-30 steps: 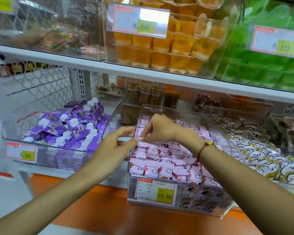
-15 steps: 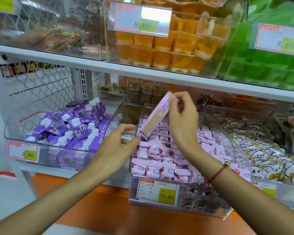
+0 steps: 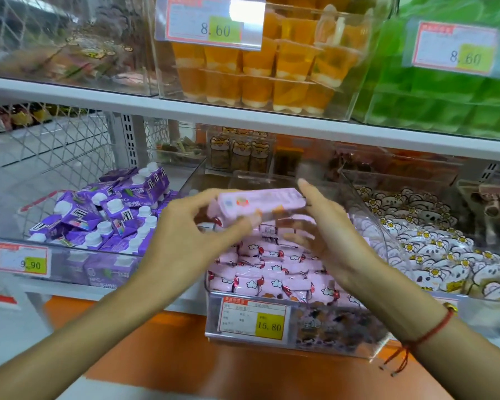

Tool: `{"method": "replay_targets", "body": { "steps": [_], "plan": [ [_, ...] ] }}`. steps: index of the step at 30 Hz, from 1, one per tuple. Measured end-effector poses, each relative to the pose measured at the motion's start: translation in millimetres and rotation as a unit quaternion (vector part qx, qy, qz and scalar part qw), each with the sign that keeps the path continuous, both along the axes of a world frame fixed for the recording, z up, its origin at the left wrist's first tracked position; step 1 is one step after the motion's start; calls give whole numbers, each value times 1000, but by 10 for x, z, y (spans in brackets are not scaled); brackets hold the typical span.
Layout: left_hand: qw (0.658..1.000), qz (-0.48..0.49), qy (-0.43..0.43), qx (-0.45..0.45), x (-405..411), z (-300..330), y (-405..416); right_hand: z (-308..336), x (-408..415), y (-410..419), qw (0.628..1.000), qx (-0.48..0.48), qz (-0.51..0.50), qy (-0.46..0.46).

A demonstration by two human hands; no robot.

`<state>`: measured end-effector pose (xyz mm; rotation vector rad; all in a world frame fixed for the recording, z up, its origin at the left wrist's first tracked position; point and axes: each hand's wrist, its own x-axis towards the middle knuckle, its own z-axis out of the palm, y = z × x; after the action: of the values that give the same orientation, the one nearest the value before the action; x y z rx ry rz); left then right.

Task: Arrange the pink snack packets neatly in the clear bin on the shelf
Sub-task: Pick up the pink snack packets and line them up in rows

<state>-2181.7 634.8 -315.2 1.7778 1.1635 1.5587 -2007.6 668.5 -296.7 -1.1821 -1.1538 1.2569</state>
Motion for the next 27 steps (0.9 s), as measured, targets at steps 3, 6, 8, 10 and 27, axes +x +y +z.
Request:
{"method": "replay_targets", "body": {
  "steps": [3,6,8,10,27],
  "plan": [
    [990,-8,-108,-93,15,26,23,1,81,-7,981,121,-16,-148],
    [990,8,-101,-102,26,31,17,11,111,-80,948,222,85,-212],
    [991,6,-95,-90,45,32,12,-3,88,-125,919,247,141,-275],
    [994,0,-86,-69,69,26,9,-34,40,-157,875,295,152,-353],
    [989,18,84,-122,-148,-285,77,-265,-239,373,976,180,17,-118]
  ]
}}
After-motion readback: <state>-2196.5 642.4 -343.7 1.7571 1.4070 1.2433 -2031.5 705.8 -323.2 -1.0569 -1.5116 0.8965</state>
